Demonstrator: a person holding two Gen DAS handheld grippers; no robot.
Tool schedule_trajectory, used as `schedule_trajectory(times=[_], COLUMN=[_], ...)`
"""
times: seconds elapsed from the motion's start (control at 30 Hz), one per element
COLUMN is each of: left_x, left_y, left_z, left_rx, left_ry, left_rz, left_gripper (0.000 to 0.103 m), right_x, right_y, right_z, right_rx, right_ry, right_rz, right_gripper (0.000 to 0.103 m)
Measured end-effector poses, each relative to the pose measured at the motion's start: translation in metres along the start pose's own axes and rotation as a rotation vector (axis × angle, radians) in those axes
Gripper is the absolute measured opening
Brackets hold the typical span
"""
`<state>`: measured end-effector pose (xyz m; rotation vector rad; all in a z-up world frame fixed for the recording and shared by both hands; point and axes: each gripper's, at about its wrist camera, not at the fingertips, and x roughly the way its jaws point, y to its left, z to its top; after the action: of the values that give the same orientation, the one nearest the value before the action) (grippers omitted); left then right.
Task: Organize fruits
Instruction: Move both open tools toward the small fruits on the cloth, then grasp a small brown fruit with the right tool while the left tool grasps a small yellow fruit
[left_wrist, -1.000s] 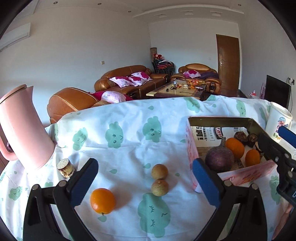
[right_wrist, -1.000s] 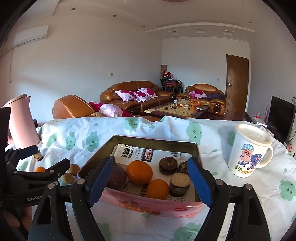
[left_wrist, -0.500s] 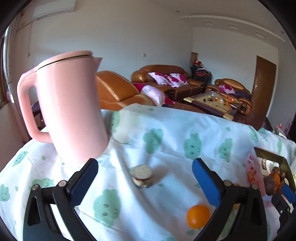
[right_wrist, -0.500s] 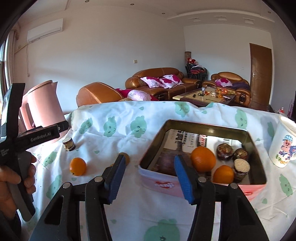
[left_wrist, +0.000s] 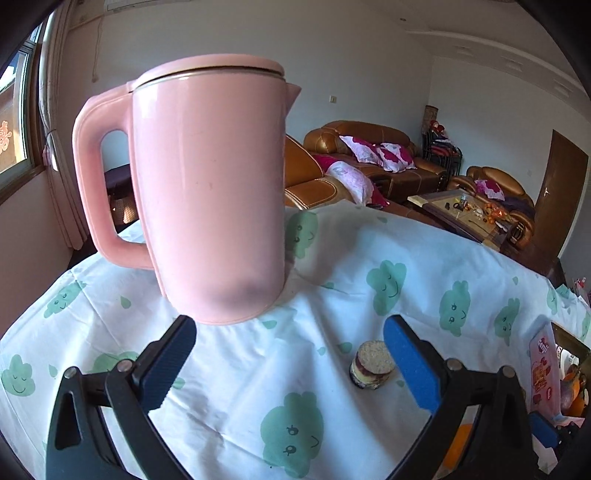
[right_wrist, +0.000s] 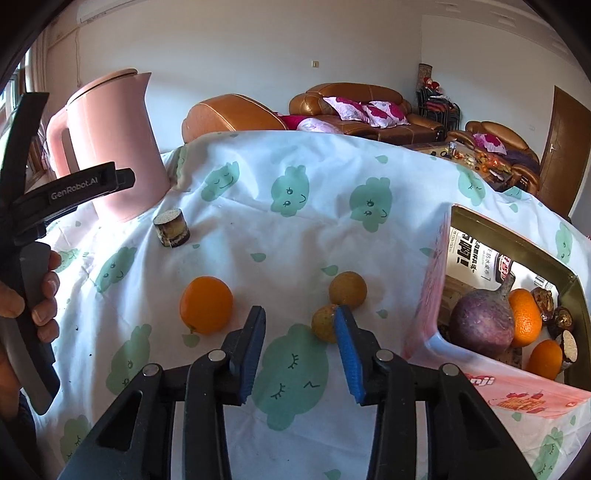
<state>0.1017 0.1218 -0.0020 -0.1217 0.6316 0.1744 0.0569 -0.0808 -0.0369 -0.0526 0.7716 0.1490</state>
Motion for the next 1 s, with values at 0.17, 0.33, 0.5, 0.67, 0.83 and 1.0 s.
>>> schedule_trajectory(times=[0.17, 0.33, 0.5, 0.67, 0.83, 1.0], left_x=[-0.004, -0.007, -0.015, -0.025, -0.035, -0.040], left_y=[-0.006, -0.011, -0.024, -0.047, -0.092, -0.150], left_z=[0.000, -0.001, -0.004, -0.008, -0.024, -0.047], left_rx=[0.020, 0.039, 0.090, 0.172, 0.300, 0.492], left_ry=[-0.012, -0.017, -0.057, -0.082, -0.062, -0.006], left_rz=[-0.029, -0.046, -0.089, -0.215, -0.369, -0.430], left_gripper=[0.103, 0.103, 0.103, 0.103, 0.103, 0.096], right_x=[0.011, 0.026, 0.012, -0.022, -0.063, -0.089], right_y=[-0.004, -0.026, -0.036, -0.035, -0.047, -0.075], right_z=[0.005, 0.003, 0.001, -0.006, -0.007, -0.011], right_rx=[-0.019, 0.075, 0.118, 0.113, 0.093, 0.096], right_ry=[0.033, 0.120, 0.057, -0.085, -0.233, -0.317], right_rz=[-0.100, -0.036, 0.069, 0.104, -0.030, -0.150], right_gripper=[0.041, 0.035, 0.030, 0.030, 0.030, 0.030])
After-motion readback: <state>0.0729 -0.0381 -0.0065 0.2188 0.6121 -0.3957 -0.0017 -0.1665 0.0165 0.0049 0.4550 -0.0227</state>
